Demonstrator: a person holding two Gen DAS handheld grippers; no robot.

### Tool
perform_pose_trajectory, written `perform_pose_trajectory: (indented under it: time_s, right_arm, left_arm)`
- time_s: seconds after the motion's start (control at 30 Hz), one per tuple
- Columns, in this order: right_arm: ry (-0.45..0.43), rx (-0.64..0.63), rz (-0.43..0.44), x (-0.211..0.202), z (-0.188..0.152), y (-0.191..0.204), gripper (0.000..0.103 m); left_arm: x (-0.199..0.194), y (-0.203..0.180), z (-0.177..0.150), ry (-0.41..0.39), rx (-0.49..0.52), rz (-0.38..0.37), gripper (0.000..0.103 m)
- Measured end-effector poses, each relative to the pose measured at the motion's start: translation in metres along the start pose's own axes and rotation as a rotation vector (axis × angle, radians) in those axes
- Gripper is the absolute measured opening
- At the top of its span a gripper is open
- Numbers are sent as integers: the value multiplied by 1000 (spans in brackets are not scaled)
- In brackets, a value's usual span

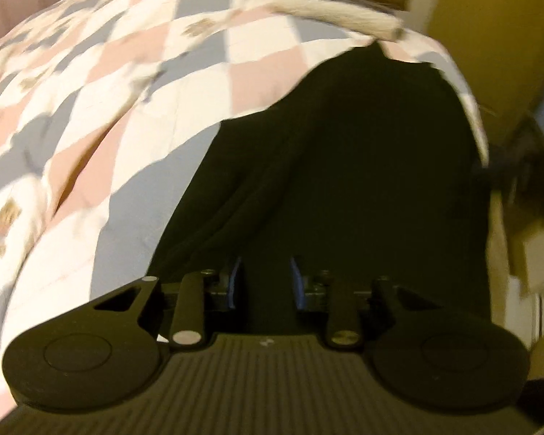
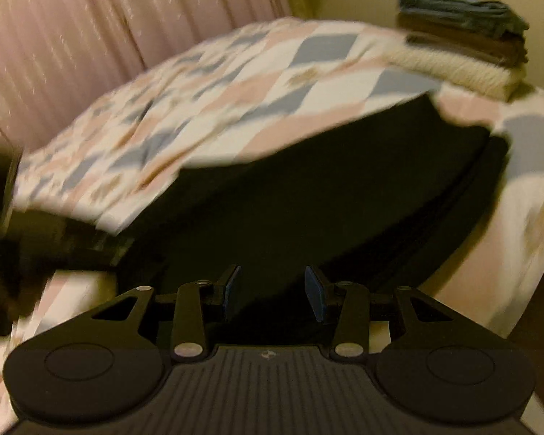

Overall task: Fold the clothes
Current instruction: 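Open both grippers to release the folded pants, then grasp the folded black pants' end with the left gripper while the right gripper grasps it too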

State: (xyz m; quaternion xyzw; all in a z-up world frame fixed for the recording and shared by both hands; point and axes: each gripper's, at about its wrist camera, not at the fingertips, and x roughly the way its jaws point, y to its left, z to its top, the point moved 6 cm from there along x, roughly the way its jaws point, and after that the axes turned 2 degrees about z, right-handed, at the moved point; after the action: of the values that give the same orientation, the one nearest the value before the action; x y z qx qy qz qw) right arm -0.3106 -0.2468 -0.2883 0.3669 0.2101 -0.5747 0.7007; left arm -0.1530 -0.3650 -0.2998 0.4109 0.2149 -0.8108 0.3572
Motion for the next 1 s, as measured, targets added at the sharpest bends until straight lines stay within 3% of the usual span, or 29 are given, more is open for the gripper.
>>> perform_pose_trajectory:
  time_s: [0.17, 0.23, 0.33, 0.53, 0.63, 0.8, 0.93, 1.0]
  right_arm:
    - [-43, -67, -123, -1, -47, 72, 44]
    - [3, -108, -171, 12, -66, 82, 43]
    - [10, -141, -220, 17, -77, 87, 42]
    - [-68, -74, -245, -6, -70, 99, 41]
    - [21, -75, -270, 8, -86, 103, 41]
    - [-11, 17, -271, -11, -79, 101, 41]
    - [-37, 63, -284, -23, -65, 97, 43]
    - [-48, 84, -291, -25, -58, 93, 44]
  left_arm:
    - [-15, 15, -13, -33, 99, -96, 24]
    - [-6, 19, -24, -8, 129, -103, 24]
    - [2, 20, -35, 4, 162, -110, 24]
    - [-31, 20, -27, -51, 141, -143, 23]
    - [-13, 21, -39, 55, 176, -83, 21]
    - [-15, 7, -31, 115, 228, -1, 23]
    - [-16, 5, -21, 227, 171, 80, 25]
    - [-19, 6, -15, 244, 130, 92, 28]
